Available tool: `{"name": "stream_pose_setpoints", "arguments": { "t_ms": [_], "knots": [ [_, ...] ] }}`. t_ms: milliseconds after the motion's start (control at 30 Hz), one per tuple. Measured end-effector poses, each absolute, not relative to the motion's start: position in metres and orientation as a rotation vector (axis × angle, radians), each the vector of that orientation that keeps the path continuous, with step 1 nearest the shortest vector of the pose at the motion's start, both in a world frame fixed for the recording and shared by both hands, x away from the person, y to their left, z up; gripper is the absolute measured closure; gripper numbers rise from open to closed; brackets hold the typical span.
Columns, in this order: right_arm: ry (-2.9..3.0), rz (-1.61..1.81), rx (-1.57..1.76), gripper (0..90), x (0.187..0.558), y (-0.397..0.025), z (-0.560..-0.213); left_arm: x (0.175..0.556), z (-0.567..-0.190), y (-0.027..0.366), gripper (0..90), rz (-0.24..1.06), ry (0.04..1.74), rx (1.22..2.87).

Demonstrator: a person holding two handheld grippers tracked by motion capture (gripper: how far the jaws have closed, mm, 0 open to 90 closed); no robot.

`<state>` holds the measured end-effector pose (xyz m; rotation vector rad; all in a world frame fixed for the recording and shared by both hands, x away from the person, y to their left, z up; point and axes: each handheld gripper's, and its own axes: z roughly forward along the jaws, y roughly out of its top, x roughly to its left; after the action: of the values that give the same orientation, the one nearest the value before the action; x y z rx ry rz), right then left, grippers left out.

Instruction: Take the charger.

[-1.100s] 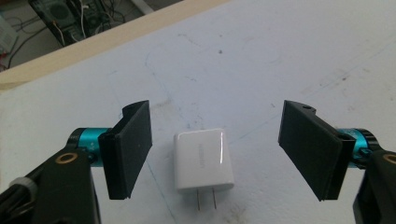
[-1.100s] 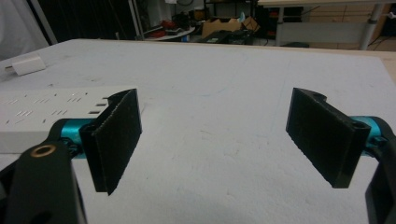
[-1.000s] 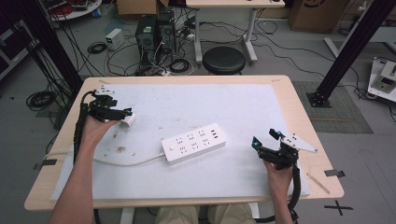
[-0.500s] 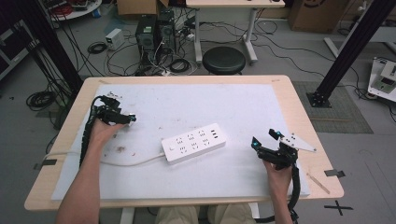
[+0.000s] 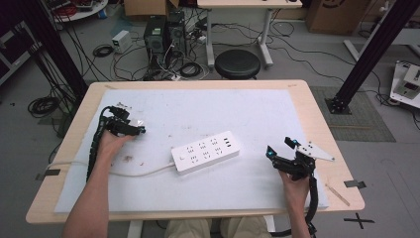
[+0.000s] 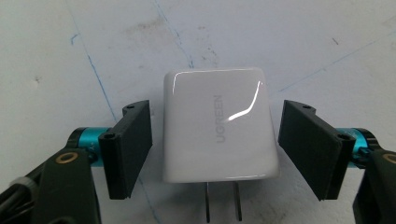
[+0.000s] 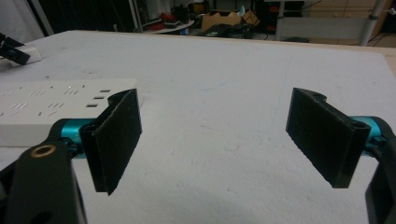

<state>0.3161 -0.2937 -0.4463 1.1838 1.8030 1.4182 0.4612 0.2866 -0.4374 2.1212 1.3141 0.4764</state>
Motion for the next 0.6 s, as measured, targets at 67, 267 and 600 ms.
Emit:
{"name": "stream_pose_setpoints", "arguments": {
  "t_ms": [67,267,600],
  "knots": [
    [1.805,1.415,1.182,18.7,0.3162,-0.2936,-0.4463,0.4615,-0.4382,0.2865,27.0,0.474,1.320,2.121],
    [1.809,1.412,1.180,18.7,0.3164,-0.2932,-0.4464,0.4615,-0.4378,0.2884,30.7,0.480,1.319,2.117],
    [1.814,1.403,1.176,18.7,0.3166,-0.2928,-0.4464,0.4605,-0.4367,0.2877,42.2,0.482,1.291,2.127]
  ]
}}
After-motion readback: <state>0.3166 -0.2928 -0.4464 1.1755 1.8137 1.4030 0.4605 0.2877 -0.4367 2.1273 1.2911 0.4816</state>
